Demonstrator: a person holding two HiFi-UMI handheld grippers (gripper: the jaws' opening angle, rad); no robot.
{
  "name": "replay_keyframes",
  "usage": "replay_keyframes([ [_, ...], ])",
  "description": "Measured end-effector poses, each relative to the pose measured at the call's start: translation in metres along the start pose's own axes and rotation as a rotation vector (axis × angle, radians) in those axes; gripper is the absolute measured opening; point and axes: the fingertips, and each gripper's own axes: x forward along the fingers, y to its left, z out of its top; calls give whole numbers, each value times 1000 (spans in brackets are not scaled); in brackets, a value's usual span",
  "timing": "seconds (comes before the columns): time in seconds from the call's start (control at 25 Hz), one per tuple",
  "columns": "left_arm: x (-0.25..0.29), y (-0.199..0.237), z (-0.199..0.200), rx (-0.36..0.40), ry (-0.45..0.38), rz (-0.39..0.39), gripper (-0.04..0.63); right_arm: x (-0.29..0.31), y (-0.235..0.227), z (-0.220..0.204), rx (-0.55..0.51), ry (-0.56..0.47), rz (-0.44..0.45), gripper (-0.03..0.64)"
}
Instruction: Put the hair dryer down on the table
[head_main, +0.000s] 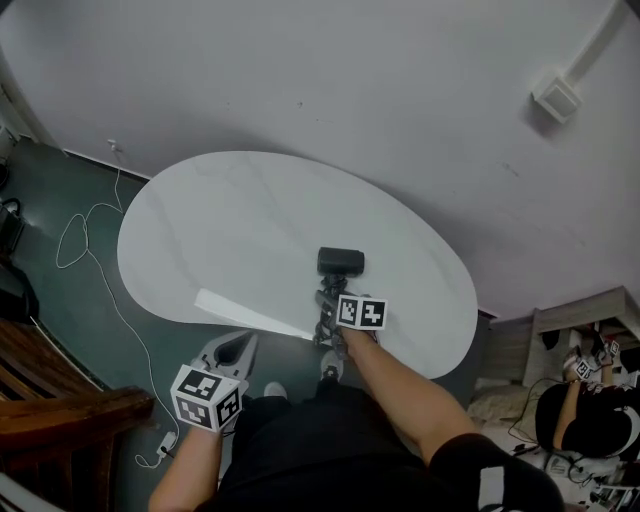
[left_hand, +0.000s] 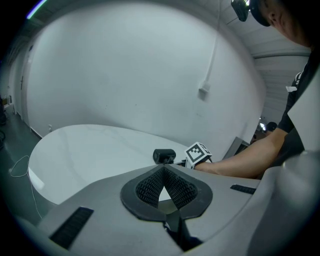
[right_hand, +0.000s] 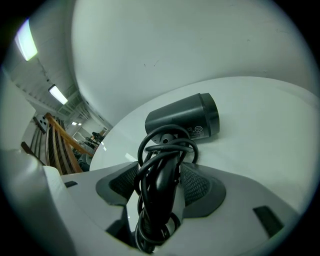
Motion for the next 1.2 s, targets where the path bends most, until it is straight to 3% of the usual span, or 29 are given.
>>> replay_keyframes([
  [0.32, 5, -6, 6, 29, 1, -42, 11, -18, 0, -1, 25, -28, 2, 244],
  [0.56, 8, -11, 5, 57, 10, -79, 11, -37, 4, -8, -41, -31, 0, 244],
  [0.84, 9, -24, 6, 102, 21, -140, 11, -80, 22, -7, -73, -106, -4, 244],
  [1.2, 7, -41, 8, 153, 23, -215, 11, -154, 86, -2, -155, -295, 103, 29],
])
